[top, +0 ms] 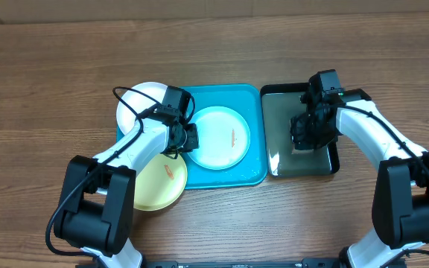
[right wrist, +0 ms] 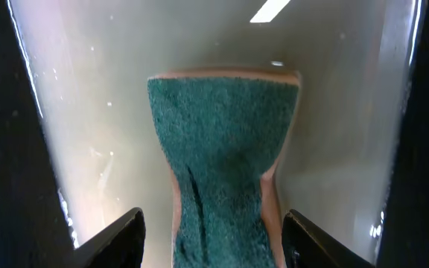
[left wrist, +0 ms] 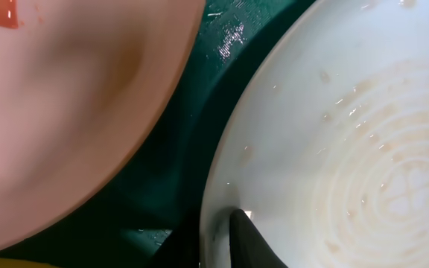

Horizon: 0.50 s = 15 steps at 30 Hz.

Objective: Clean dirty plates on tray and stack at the side

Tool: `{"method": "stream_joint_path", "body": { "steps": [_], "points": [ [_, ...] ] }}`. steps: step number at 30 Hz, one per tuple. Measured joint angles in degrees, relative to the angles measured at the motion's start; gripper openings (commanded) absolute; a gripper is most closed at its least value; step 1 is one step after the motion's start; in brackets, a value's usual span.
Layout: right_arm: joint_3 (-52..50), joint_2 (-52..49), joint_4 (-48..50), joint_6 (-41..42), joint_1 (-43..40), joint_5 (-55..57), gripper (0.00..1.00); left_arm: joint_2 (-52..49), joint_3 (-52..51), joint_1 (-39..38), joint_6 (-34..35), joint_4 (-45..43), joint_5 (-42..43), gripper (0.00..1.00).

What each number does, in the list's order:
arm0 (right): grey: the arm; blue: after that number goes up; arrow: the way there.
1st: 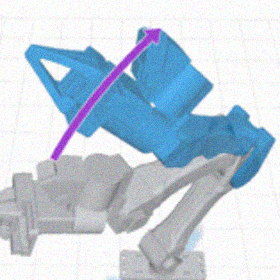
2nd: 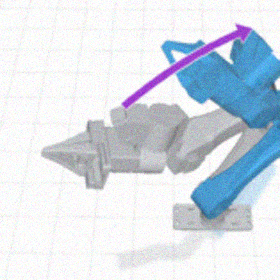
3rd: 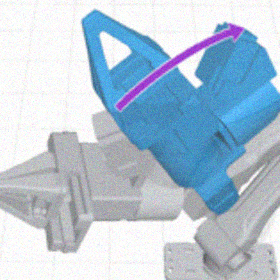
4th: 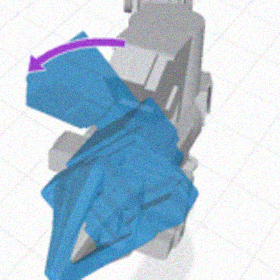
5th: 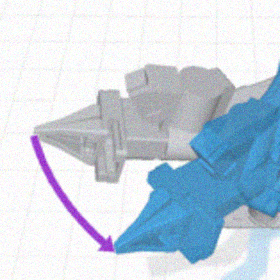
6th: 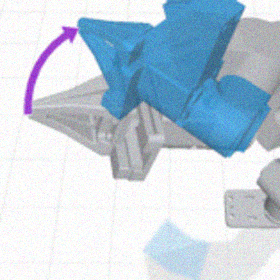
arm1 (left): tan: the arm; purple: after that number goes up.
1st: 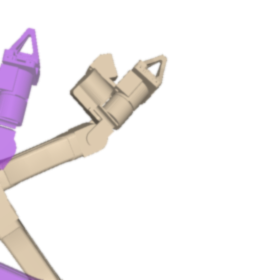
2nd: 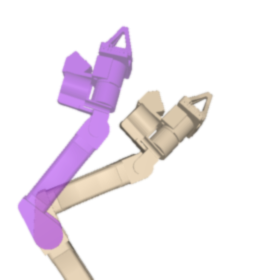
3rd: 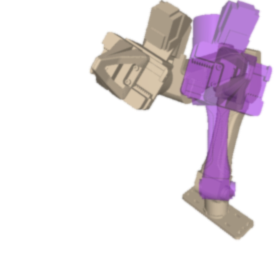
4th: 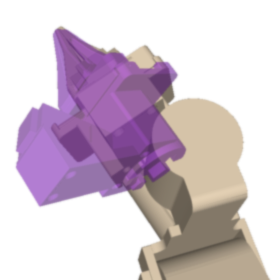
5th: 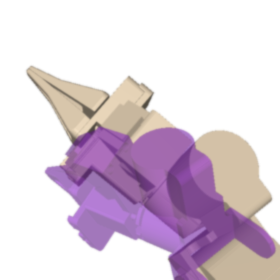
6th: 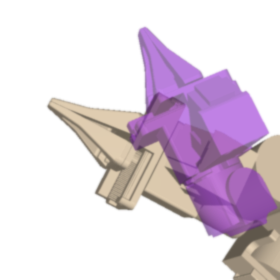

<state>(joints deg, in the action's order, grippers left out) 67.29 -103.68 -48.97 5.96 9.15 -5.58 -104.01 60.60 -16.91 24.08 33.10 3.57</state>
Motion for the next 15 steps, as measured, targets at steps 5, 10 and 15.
{"method": "stream_joint_path", "body": {
  "steps": [5, 10, 15],
  "points": [
    [-2.71, 0.00, 3.74, 0.00, 0.00, 0.00, 0.52, -0.02, -0.02, 0.00, -0.02, -0.15, 0.00, 0.18],
    [-4.09, 0.00, 4.87, -0.04, 0.00, 0.04, 0.45, -0.04, -0.02, 0.00, -0.02, -0.20, 0.00, 0.19],
    [-4.09, 0.00, 5.68, -0.46, 0.00, 0.07, 0.19, -0.04, -0.02, 0.00, -0.02, -0.59, -0.02, 0.22]
  ]
}}
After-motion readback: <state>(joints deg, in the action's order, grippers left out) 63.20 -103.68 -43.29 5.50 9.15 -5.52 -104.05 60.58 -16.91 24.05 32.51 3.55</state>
